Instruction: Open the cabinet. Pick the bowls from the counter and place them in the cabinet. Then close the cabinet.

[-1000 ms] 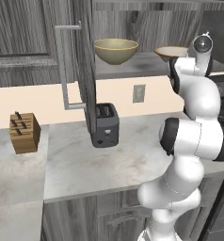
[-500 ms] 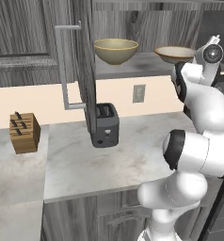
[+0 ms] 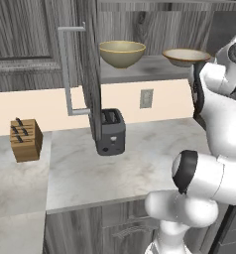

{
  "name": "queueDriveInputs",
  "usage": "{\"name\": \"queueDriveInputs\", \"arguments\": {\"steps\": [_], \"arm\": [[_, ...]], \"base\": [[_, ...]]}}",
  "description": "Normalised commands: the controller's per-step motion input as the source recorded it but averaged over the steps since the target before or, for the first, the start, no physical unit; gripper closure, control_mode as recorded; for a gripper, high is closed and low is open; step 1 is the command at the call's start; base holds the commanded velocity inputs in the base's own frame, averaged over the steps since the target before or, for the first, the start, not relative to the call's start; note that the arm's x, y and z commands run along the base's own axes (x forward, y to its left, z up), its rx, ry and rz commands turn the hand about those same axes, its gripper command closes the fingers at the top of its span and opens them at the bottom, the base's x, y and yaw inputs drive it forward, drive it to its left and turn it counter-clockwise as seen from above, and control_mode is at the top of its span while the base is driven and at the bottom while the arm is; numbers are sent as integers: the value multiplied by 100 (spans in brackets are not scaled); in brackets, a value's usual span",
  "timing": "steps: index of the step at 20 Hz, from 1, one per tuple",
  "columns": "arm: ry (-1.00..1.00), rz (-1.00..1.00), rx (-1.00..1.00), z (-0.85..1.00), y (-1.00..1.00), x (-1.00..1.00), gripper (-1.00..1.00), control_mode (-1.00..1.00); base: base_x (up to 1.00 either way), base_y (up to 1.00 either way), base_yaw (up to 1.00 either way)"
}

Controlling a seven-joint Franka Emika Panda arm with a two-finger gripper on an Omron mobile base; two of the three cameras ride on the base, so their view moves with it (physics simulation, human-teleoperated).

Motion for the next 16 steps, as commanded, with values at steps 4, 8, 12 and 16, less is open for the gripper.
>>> {"name": "queueDriveInputs", "arguments": {"steps": [4, 8, 12, 16], "arm": [[8, 0, 1, 25, 0, -66, -100, -100], [-3, 0, 0, 2, 0, -81, -100, -100], [-23, 0, -3, 0, 6, -100, -100, -100], [-25, 0, -7, 0, 14, -100, -100, -100]], "base": [[0, 0, 0], [0, 0, 0], [0, 0, 0], [0, 0, 0]]}}
